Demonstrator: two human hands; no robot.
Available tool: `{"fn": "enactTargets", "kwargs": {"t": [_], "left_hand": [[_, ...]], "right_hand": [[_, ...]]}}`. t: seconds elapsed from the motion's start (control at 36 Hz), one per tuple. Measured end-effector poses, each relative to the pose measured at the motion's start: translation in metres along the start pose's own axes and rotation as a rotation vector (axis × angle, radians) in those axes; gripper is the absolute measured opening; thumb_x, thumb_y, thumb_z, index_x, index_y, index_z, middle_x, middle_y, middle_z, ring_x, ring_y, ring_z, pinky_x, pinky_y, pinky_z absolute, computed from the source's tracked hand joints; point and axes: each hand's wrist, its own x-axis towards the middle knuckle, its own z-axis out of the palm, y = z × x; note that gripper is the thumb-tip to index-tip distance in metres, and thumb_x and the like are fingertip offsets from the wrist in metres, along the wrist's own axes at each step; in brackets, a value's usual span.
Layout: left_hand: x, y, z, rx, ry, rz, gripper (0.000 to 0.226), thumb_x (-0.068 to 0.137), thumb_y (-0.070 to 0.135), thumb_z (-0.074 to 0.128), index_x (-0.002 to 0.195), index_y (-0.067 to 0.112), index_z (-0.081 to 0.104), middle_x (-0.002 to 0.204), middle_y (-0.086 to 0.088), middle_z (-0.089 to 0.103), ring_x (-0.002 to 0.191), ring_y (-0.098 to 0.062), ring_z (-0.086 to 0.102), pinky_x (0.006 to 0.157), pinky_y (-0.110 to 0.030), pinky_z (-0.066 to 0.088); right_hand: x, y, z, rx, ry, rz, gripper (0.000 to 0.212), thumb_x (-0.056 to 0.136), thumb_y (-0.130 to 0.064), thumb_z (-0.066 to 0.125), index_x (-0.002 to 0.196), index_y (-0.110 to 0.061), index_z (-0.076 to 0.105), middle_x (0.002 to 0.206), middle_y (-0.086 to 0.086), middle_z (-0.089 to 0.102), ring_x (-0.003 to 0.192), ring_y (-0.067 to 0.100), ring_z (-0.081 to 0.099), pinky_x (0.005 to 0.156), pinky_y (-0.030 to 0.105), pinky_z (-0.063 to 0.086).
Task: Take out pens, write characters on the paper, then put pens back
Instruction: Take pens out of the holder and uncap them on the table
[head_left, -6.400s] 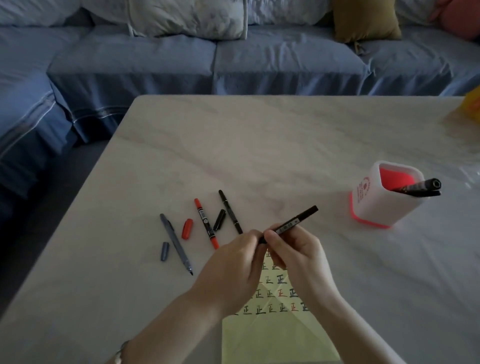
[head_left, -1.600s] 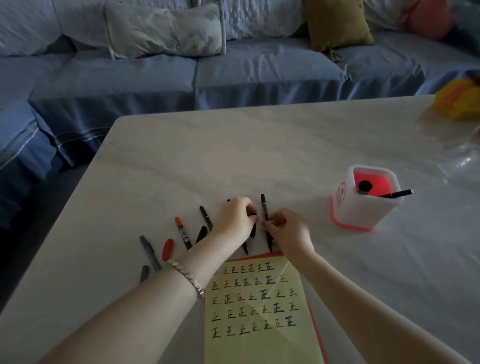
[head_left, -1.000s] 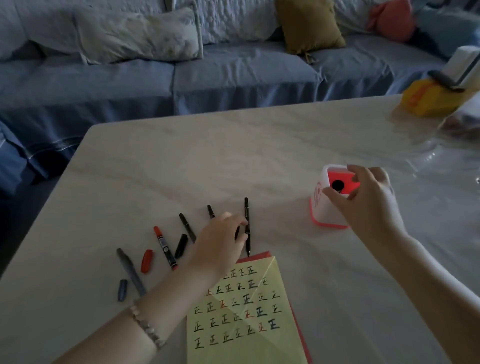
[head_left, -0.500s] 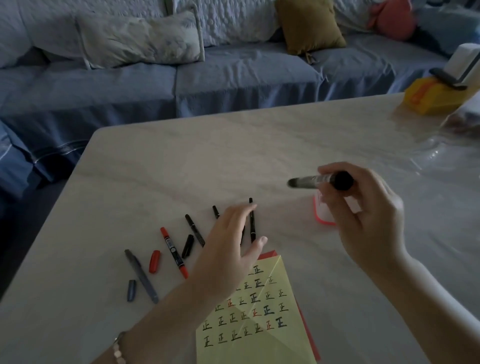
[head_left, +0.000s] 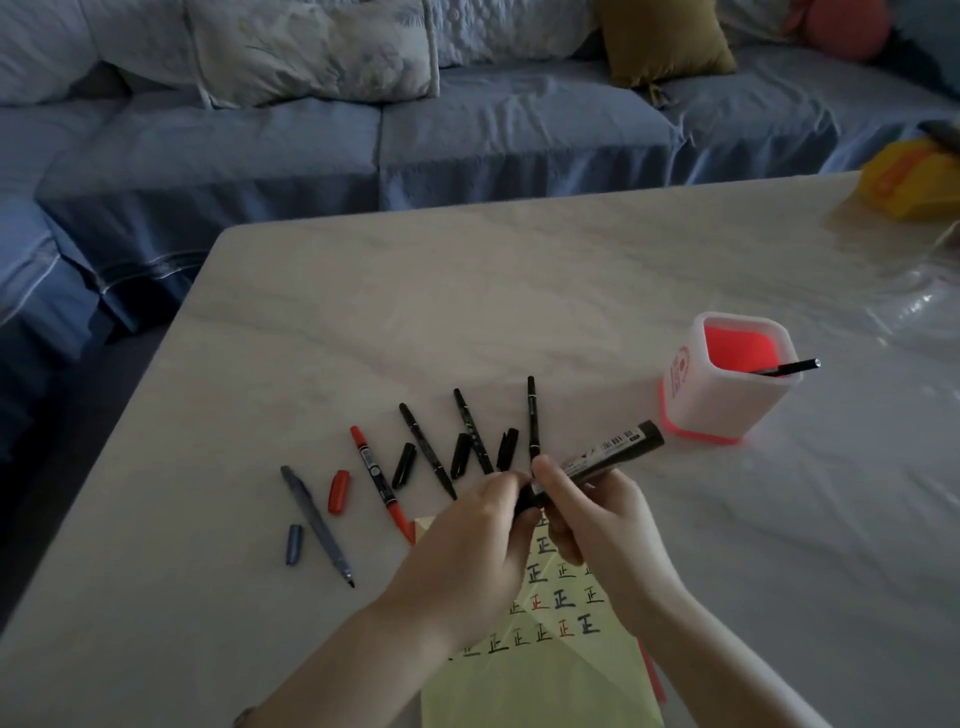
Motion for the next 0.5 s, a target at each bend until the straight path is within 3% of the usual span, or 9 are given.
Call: {"fn": "enactTargets", "kwargs": {"t": [0.08,0.17,0.25,0.33,0.42,0.5], "left_hand": [[0.000,0.005,0.002,-0.071,-0.027,-0.026,0.019,0.098,0.030,0.037,0.105,0.020,0.052,0.069,0.010,0.049,0.055,0.003,0.049,0.050,-0.015,0.036],[-0.001,0.006,0.005,-0.113,-0.062,-0.073,0.024,0.098,0.034,0.034,0.097,0.019,0.053,0.057,0.008,0.042,0.041,-0.004,0.042,0.043,-0.016,0.029],[-0.004,0.007,0.006,-0.128,-0.063,-0.062,0.023,0.097,0.034,0.035,0.099,0.022,0.055,0.054,0.008,0.043,0.040,-0.007,0.039,0.043,-0.016,0.027],[-0.007,0.007,0.006,-0.177,-0.053,-0.048,0.018,0.097,0.034,0.036,0.099,0.038,0.053,0.052,0.007,0.044,0.041,-0.009,0.035,0.043,-0.022,0.028],[-0.011,0.007,0.004,-0.241,-0.087,-0.070,0.023,0.096,0.035,0.038,0.111,0.032,0.055,0.047,0.007,0.040,0.039,-0.008,0.031,0.041,-0.023,0.026],[-0.014,0.006,0.002,-0.321,-0.150,-0.108,0.031,0.096,0.038,0.039,0.100,0.015,0.059,0.048,0.007,0.038,0.042,-0.011,0.030,0.044,-0.029,0.027]], "right_hand": [[-0.001,0.001,0.002,-0.110,0.028,-0.072,0.040,0.085,-0.024,0.058,0.058,0.005,0.048,0.044,0.002,0.034,0.041,0.013,0.027,0.041,0.026,0.021],[-0.003,0.003,0.004,-0.165,0.050,-0.103,0.041,0.084,-0.020,0.057,0.053,-0.002,0.037,0.046,0.002,0.028,0.044,0.014,0.023,0.042,0.024,0.019],[-0.005,0.005,0.003,-0.064,0.047,-0.084,0.034,0.084,-0.012,0.056,0.056,-0.005,0.038,0.047,0.001,0.027,0.044,0.012,0.023,0.042,0.024,0.020],[-0.006,0.007,0.003,0.000,-0.004,-0.067,0.031,0.086,-0.006,0.053,0.058,-0.006,0.041,0.048,0.000,0.028,0.043,0.009,0.024,0.041,0.022,0.021],[-0.006,0.011,0.002,0.050,-0.066,-0.067,0.034,0.088,-0.006,0.053,0.055,-0.008,0.043,0.047,0.002,0.035,0.043,0.010,0.031,0.042,0.021,0.026],[-0.007,0.014,0.002,0.076,-0.144,-0.082,0.029,0.079,-0.019,0.055,0.050,-0.019,0.050,0.055,0.012,0.040,0.050,0.020,0.036,0.046,0.027,0.031]]}}
